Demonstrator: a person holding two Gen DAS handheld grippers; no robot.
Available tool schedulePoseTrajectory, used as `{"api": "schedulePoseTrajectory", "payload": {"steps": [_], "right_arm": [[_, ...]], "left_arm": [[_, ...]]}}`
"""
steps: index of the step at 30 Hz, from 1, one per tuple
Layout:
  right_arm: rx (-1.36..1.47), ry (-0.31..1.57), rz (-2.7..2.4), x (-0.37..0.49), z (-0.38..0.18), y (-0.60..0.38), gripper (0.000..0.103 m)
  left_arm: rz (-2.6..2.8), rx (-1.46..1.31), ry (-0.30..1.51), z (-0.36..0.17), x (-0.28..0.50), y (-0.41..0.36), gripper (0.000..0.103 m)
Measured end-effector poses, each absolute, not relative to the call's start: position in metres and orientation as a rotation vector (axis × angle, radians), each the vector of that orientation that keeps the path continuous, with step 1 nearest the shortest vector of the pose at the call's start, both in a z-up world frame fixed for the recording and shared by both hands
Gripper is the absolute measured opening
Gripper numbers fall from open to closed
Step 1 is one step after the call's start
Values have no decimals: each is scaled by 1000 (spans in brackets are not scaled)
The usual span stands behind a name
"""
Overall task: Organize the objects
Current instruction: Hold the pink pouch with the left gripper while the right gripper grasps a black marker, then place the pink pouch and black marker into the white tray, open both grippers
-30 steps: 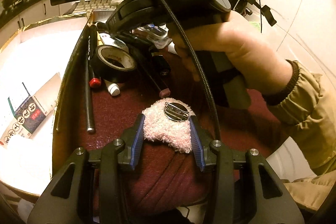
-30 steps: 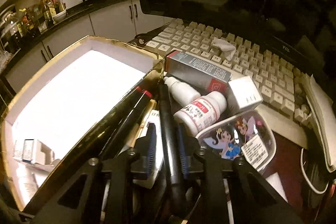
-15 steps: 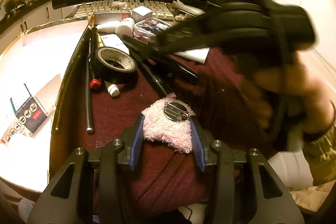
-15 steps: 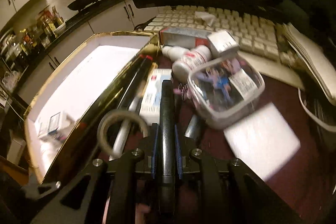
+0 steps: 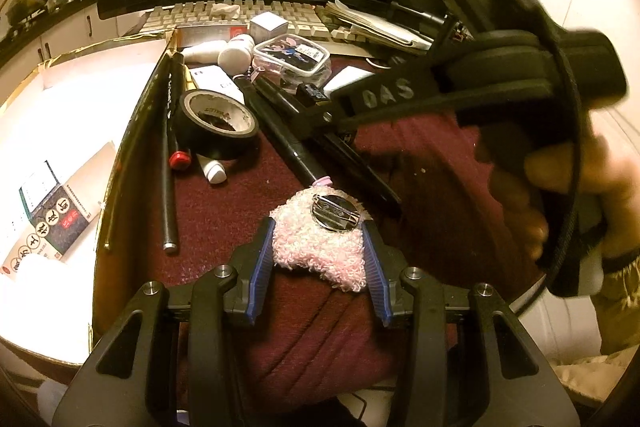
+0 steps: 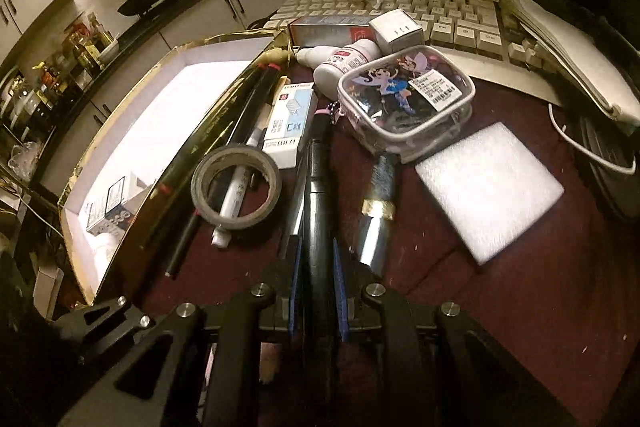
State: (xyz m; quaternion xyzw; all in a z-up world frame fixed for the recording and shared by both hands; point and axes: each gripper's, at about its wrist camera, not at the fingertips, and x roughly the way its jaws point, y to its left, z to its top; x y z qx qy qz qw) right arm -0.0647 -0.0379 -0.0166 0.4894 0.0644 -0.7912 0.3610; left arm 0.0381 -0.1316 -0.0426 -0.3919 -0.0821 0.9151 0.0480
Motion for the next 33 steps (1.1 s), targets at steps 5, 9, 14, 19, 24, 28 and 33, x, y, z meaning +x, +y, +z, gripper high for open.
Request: {"api": "schedulePoseTrajectory", "payload": {"steps": [5,9,14,19,24,28,33], "right_arm": [[1298,216,-2031,-75,-21,-48,14],[1287,234,-2029,-74,-23,-49,13],[1244,187,-2050,-69,-20,-44,13],[1200,96,-2045,-62,-4,-31,13],[1149,13,-2049,-57,13,-19,13],[1125,-31,-2055,-56,22,-13,13],[1117,-45,-2045,-52,26,-14,13]], "left_arm": [[2787,-1191,-263,-42,38,-132,42],[2782,-1187,-265,-42,37,-134,42],[2788,-1176,-297,-41,38,-136,40],[2789,-1150,-321,-38,40,-134,39],[2776,-1086,-320,-28,46,-129,39],[2780,-1010,-369,-14,52,-132,39],[2809,-945,-410,2,60,-144,39]]}}
